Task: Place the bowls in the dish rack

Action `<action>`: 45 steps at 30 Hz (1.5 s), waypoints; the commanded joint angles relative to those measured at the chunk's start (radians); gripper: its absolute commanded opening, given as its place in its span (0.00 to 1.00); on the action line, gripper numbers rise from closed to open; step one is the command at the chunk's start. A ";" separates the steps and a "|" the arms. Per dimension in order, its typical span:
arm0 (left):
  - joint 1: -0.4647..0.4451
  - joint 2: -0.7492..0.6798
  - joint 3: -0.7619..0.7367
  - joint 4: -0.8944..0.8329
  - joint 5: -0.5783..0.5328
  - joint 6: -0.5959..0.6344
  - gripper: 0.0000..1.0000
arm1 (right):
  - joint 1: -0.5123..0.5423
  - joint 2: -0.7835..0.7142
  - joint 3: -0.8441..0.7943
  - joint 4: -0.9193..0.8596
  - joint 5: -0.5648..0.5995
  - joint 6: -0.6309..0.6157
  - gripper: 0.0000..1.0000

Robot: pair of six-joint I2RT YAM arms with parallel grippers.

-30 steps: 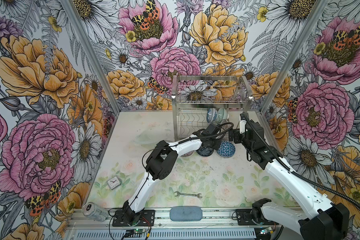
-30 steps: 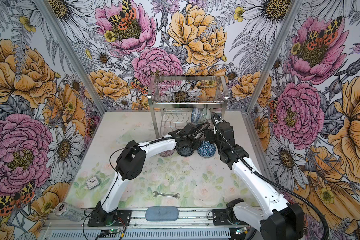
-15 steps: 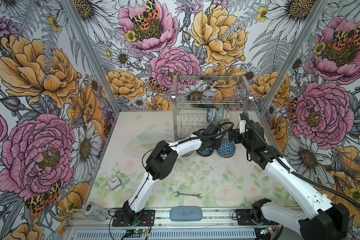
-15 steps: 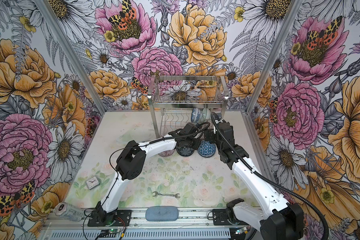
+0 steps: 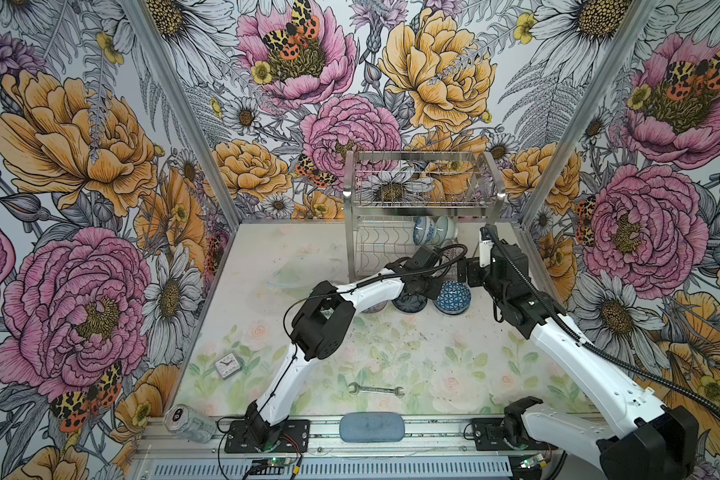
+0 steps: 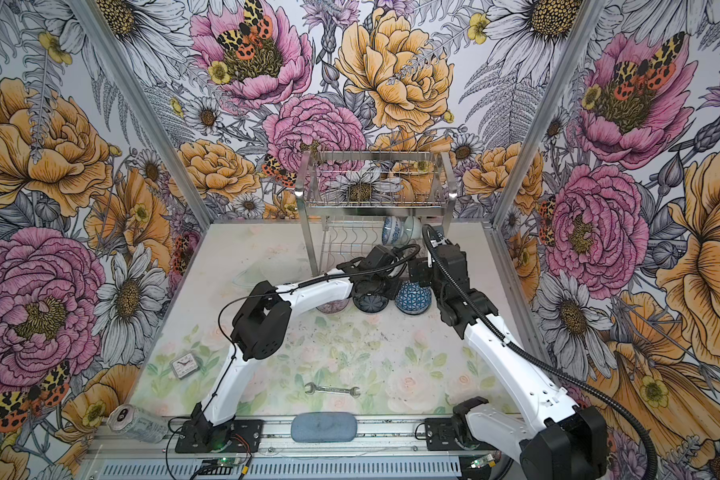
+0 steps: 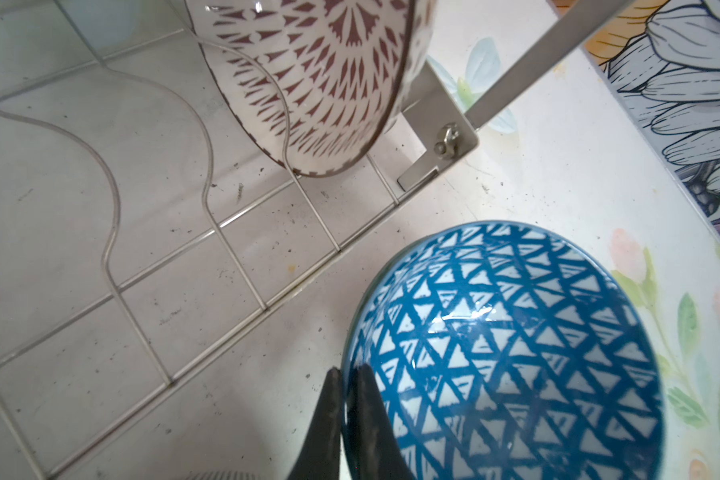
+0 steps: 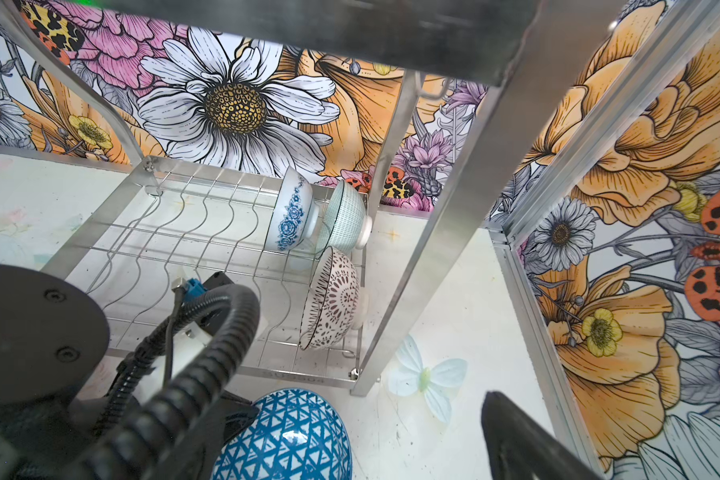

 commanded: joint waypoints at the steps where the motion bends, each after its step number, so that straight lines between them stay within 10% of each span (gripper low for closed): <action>1: 0.001 -0.065 0.009 -0.024 -0.055 0.028 0.04 | -0.008 0.003 -0.006 0.010 -0.010 0.012 0.98; 22: -0.005 -0.084 0.034 -0.078 -0.124 0.064 0.23 | -0.010 0.004 -0.009 0.009 -0.014 0.014 0.98; 45: -0.004 -0.051 0.066 -0.080 -0.065 0.046 0.19 | -0.015 0.006 -0.012 0.011 -0.015 0.016 0.98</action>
